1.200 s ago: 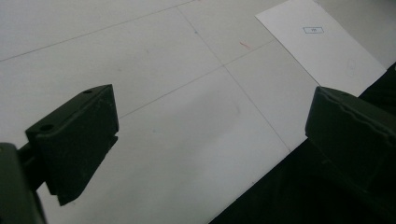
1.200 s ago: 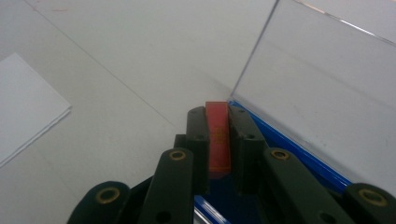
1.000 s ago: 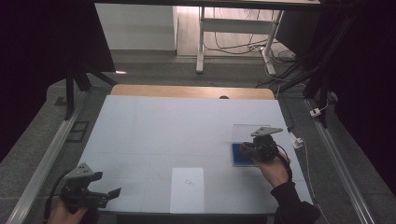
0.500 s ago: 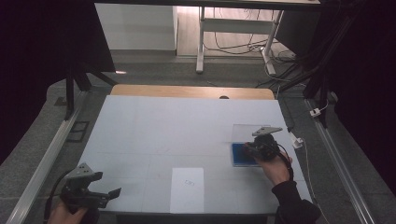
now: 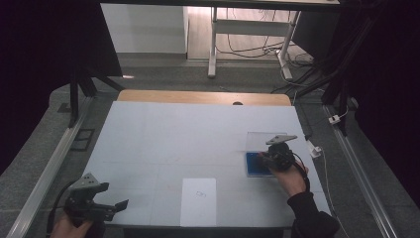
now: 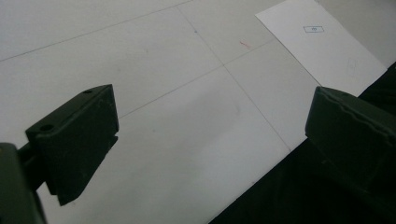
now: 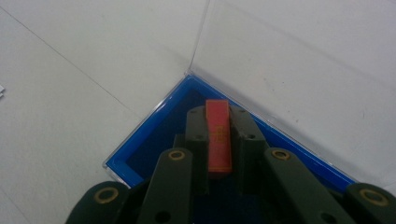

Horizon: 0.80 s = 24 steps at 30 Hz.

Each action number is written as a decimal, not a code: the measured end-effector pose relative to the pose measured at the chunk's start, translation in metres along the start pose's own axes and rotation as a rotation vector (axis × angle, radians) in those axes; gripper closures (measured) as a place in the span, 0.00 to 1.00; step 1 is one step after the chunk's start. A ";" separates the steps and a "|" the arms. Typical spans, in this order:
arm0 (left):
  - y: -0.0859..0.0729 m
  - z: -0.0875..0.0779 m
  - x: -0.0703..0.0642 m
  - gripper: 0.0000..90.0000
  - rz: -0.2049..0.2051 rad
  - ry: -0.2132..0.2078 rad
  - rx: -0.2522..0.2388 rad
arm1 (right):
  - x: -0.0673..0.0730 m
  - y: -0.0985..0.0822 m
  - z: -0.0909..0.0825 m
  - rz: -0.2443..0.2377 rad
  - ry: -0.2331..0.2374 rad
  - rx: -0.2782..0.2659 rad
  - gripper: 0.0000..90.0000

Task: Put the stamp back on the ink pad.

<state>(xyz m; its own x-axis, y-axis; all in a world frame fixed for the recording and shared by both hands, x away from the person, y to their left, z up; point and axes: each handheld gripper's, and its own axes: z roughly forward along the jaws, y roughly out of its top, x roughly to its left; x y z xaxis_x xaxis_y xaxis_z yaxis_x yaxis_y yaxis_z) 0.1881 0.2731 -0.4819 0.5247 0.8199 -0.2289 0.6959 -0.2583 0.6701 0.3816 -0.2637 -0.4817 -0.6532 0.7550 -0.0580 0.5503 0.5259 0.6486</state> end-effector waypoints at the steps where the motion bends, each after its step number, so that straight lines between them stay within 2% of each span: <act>1: 0.000 0.000 0.000 0.03 0.000 0.000 0.000 | 0.000 0.000 0.000 0.002 -0.003 -0.004 0.88; 5: 0.000 0.000 0.000 0.03 0.000 0.001 0.001 | 0.000 0.000 -0.001 0.002 0.001 -0.009 0.87; 11: 0.000 0.000 0.000 0.03 0.000 -0.001 0.001 | -0.002 0.001 -0.006 0.029 -0.003 -0.054 0.79; 17: 0.000 0.000 0.000 0.03 -0.001 0.000 0.000 | -0.001 0.001 -0.009 0.029 0.006 -0.056 0.72; 24: 0.000 0.000 0.000 0.03 -0.001 0.001 0.000 | 0.002 0.002 -0.012 0.046 0.019 -0.050 0.59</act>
<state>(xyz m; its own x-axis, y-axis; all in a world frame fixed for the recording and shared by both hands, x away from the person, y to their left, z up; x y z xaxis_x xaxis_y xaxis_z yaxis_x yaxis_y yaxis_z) 0.1880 0.2732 -0.4818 0.5238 0.8205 -0.2288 0.6962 -0.2576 0.6701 0.3752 -0.2651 -0.4714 -0.6377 0.7702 -0.0129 0.5536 0.4699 0.6876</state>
